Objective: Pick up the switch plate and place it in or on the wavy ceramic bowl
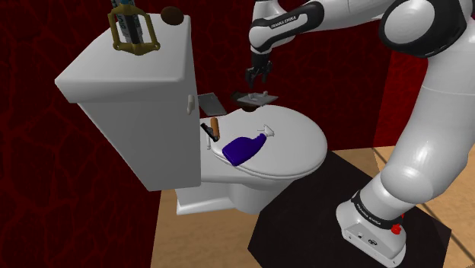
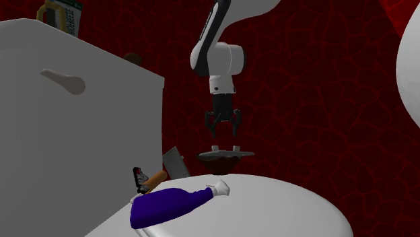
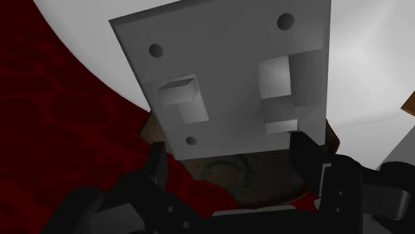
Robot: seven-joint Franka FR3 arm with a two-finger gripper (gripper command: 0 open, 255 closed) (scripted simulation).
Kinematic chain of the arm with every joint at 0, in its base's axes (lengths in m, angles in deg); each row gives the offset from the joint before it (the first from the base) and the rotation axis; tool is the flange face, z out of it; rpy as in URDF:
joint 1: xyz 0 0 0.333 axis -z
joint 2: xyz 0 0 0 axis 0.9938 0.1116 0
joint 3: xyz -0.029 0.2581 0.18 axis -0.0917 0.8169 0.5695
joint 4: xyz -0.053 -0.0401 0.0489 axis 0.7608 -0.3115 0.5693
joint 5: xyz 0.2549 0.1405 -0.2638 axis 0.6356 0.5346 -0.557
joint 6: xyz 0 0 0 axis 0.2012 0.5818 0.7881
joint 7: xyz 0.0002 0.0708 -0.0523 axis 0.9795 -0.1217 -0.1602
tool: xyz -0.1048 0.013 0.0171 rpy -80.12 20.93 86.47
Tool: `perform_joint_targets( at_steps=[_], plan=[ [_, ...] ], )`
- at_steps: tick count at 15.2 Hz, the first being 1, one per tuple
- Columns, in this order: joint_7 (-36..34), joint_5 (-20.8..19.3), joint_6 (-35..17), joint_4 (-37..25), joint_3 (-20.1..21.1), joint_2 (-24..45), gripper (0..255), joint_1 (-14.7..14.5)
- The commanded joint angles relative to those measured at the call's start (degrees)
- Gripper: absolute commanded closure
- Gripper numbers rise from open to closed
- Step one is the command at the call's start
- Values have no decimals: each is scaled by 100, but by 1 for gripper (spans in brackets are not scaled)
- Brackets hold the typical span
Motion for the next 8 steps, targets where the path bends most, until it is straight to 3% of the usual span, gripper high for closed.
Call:
perform_joint_targets(
  at_steps=[1,3,8],
  plan=[
    [1,1,-2,1,1,4,0,0],
    [-3,0,-7,8,2,2,0,-2],
    [25,41,638,-413,27,-222,0,-27]
  ],
)
